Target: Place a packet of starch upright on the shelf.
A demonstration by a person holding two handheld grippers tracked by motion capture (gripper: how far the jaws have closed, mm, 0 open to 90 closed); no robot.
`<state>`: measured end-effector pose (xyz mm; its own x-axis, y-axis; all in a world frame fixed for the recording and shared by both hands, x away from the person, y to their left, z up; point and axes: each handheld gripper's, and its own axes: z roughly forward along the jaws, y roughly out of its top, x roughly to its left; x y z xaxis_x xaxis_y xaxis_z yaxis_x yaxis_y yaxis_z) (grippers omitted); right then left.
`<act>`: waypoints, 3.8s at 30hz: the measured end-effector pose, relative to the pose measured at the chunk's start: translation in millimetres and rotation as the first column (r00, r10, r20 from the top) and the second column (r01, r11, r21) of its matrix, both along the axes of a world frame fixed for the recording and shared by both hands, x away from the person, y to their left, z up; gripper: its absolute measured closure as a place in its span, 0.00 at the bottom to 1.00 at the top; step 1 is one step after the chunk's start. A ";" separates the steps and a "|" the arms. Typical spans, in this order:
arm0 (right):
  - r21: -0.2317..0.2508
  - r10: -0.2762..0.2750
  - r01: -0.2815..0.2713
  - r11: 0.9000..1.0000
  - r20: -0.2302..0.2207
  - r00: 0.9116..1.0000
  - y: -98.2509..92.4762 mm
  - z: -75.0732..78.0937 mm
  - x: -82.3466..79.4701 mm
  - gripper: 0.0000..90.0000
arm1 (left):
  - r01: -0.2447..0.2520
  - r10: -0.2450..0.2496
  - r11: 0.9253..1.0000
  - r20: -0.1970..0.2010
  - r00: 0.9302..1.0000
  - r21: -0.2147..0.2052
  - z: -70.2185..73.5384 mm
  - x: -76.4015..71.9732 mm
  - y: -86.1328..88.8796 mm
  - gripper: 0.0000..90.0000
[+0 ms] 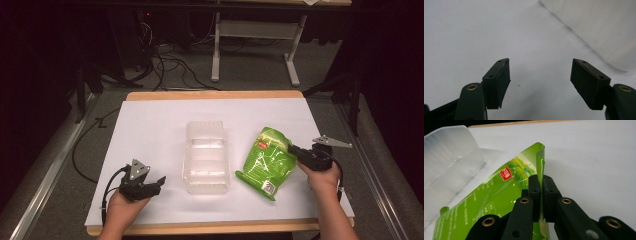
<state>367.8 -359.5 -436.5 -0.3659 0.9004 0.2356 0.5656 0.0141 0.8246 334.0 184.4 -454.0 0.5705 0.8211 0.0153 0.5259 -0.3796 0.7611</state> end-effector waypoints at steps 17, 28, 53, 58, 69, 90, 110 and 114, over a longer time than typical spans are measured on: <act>0.019 0.075 -0.081 0.997 0.211 0.975 27.3 44.3 -30.0 0.99 | 0.002 -0.002 1.000 0.008 1.000 -0.007 1.3 -0.6 0.3 0.36; 0.000 0.106 -0.113 0.994 0.332 0.937 52.3 67.9 -43.8 1.00 | 0.002 -0.002 1.000 0.010 1.000 -0.007 1.4 -0.4 0.5 0.36; 0.016 0.087 -0.102 0.995 0.390 0.917 51.3 63.0 -52.4 0.93 | 0.011 -0.011 1.000 0.004 1.000 0.000 1.2 -0.8 -0.6 0.36; 0.017 0.088 -0.101 0.995 0.374 0.923 50.4 58.9 -48.8 0.93 | 0.011 -0.011 1.000 0.004 1.000 0.000 1.0 -0.6 -0.7 0.36; -0.014 0.168 -0.177 0.984 0.400 0.901 58.9 60.0 -58.4 0.87 | 0.019 -0.019 1.000 0.003 1.000 0.000 1.2 -0.9 -0.4 0.36; -0.015 0.099 -0.098 0.995 0.241 0.966 50.2 36.6 -34.3 0.96 | 0.035 -0.035 0.999 0.005 0.999 0.014 1.1 -1.9 -2.8 0.36; -0.025 0.139 -0.138 0.990 0.277 0.951 50.2 48.2 -34.7 0.99 | 0.030 -0.030 1.000 0.014 0.999 0.006 2.4 -2.2 -1.6 0.36; -0.019 0.150 -0.151 0.988 0.286 0.947 51.0 52.1 -36.4 0.99 | 0.028 -0.028 1.000 0.018 0.999 0.003 2.6 -2.3 -1.5 0.36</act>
<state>331.4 -308.5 -384.4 -0.5491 0.8292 0.1045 0.2980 0.0775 0.9514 331.7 183.0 -451.5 0.5928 0.8049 0.0281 0.5016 -0.3962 0.7690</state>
